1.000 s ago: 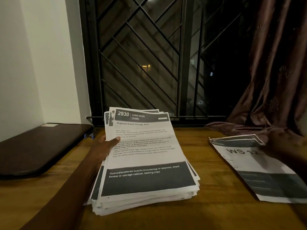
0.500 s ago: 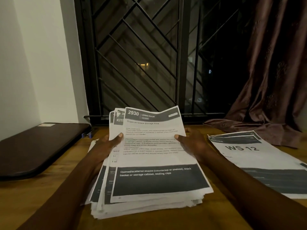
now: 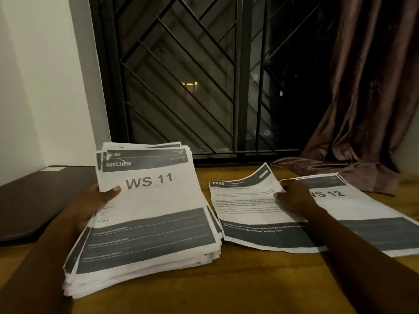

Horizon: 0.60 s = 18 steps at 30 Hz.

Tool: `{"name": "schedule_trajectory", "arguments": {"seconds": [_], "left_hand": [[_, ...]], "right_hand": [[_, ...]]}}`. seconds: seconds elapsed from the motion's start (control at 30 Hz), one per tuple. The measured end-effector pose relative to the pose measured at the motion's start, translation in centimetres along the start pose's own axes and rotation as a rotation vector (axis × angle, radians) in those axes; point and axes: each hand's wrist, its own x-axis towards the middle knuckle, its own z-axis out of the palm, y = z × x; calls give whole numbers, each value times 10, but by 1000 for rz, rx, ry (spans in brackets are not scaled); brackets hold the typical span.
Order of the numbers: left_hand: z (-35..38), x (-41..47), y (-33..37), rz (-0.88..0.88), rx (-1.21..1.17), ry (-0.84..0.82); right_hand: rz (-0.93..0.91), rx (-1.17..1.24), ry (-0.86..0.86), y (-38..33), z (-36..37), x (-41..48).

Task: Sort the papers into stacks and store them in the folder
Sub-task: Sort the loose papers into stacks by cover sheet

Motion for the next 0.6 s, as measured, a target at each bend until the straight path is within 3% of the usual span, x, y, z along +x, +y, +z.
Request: {"name": "schedule_trajectory", "arguments": {"seconds": [0.17, 0.27, 0.37, 0.4, 0.43, 0.47, 0.53, 0.6], "left_hand": [[-18, -1, -1, -43, -302, -44], [-10, 11, -5, 44, -258, -77], [27, 6, 0, 107, -263, -77], [43, 1, 5, 117, -246, -63], [56, -2, 7, 121, -223, -59], [67, -3, 6, 123, -206, -74], [78, -7, 5, 119, -161, -103], [78, -6, 3, 99, -75, -96]], "right_hand": [[-12, 50, 45, 3, 5, 3], [-23, 51, 32, 5, 7, 5], [-92, -178, 193, -2, 4, 3], [-142, -126, 266, -9, 3, 0], [-153, 72, 257, -22, 1, -9], [-134, 348, 155, -39, -1, -21], [-9, 769, -229, -69, 2, -41], [51, 810, -434, -84, 11, -49]]}}
